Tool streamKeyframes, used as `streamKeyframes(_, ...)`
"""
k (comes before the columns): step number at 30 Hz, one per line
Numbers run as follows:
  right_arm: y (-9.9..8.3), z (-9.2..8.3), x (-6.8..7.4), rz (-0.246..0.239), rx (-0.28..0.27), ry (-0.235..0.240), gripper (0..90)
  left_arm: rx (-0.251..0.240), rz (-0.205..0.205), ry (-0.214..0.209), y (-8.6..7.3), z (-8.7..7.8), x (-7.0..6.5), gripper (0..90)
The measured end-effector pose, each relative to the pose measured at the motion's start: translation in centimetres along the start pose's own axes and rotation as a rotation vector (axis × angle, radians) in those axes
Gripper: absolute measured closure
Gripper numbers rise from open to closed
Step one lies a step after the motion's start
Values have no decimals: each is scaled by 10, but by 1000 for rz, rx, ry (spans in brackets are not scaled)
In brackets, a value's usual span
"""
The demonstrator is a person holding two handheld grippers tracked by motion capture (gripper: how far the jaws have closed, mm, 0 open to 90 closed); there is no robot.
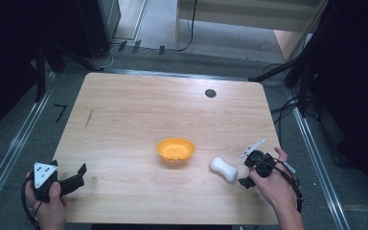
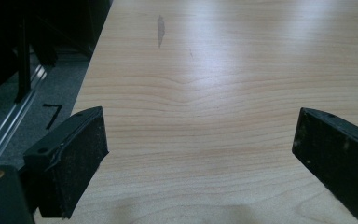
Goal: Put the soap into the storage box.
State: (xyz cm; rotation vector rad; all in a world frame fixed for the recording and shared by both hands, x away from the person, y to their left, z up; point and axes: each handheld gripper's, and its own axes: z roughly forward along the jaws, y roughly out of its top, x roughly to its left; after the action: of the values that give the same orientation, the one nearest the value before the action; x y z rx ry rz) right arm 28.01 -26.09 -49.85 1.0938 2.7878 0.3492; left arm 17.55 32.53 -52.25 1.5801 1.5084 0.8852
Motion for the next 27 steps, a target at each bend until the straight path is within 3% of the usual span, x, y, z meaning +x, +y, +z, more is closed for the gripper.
streamKeyframes(7,15,-1,8,-4,-59,30,138,6,2,-2,0,0,0,36)
streamKeyframes(19,35,3,20,-23,-73,81,201,10,3,-6,1,2,0,37)
streamKeyframes(27,46,11,26,-5,-71,84,311,14,-4,-13,1,2,1,36)
